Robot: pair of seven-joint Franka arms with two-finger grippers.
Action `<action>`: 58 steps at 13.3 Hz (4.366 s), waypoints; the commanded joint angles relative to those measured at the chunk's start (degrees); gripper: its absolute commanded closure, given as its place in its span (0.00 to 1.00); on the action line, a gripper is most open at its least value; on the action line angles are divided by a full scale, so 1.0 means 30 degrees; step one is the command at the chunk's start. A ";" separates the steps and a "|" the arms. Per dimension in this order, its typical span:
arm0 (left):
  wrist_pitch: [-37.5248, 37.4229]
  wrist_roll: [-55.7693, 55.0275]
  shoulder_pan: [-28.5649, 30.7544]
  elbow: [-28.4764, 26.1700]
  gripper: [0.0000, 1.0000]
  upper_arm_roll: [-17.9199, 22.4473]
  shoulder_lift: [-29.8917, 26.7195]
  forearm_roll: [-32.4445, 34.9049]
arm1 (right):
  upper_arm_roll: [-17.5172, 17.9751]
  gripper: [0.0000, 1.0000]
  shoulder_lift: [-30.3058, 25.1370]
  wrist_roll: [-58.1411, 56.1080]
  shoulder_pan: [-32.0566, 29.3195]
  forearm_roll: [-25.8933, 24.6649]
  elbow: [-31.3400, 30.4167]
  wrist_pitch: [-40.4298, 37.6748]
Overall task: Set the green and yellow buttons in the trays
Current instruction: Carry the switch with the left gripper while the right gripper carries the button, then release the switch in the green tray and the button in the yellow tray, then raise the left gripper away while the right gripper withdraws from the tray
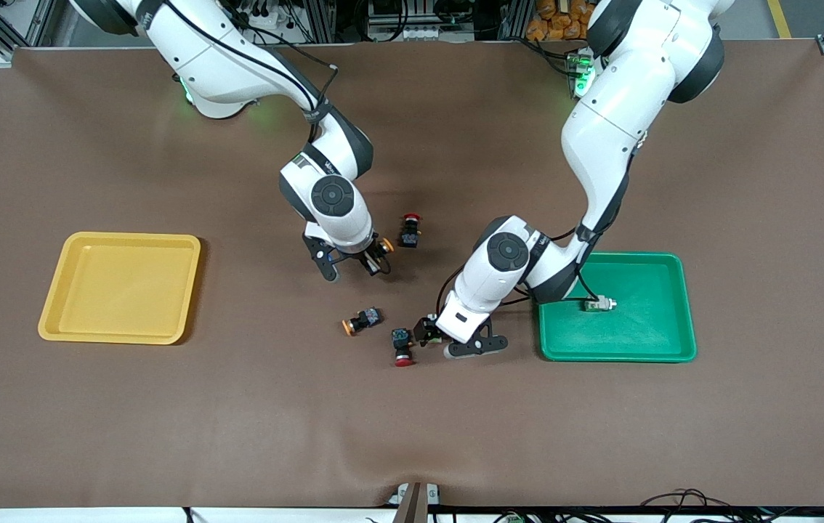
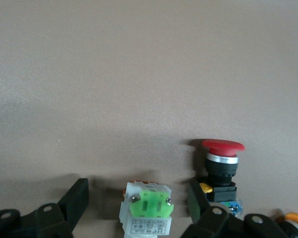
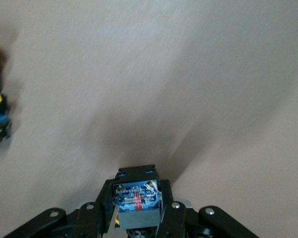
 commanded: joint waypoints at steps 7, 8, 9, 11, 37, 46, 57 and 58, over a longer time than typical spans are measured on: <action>0.0065 0.0192 -0.0556 0.0416 0.87 0.0245 0.0607 0.0195 | -0.0067 1.00 -0.4595 -0.8605 -0.3444 -0.0397 -0.0391 -0.6933; 0.0036 0.0133 -0.0614 0.0358 1.00 0.0245 0.0433 0.0195 | -0.0300 1.00 -0.5209 -1.0038 -0.4175 -0.0194 -0.0914 -0.6909; -0.0109 0.0133 -0.0383 0.0039 1.00 0.0245 0.0083 0.0195 | -0.0447 1.00 -0.5882 -1.1764 -0.4617 -0.0134 -0.1615 -0.6908; -0.0402 0.0220 0.0638 -0.1245 1.00 0.0216 -0.1346 0.0253 | -0.2051 1.00 -0.6823 -1.4346 -0.4797 -0.0133 -0.2760 -0.6820; -0.5472 0.7688 1.2977 -1.0102 1.00 -0.1249 -0.8213 0.0224 | -1.3808 0.00 -0.1055 -4.7963 -0.6233 1.0501 -0.3615 0.1003; -1.1430 0.7895 1.2832 -0.6802 0.00 -0.2038 -1.0493 0.0224 | -1.6092 0.00 -0.1231 -4.4022 -0.5033 0.9859 0.1241 -0.9676; -2.0198 1.4718 1.3243 -0.2805 0.00 -0.2420 -1.6115 -0.0475 | -1.3928 0.00 -0.2256 -2.9199 -0.2485 0.9910 0.3035 -1.3178; -2.0614 1.4896 1.3243 -0.2777 0.00 -0.2334 -1.6731 -0.1320 | -1.3838 0.00 -0.2256 -2.7849 -0.2164 1.0437 0.3036 -1.2975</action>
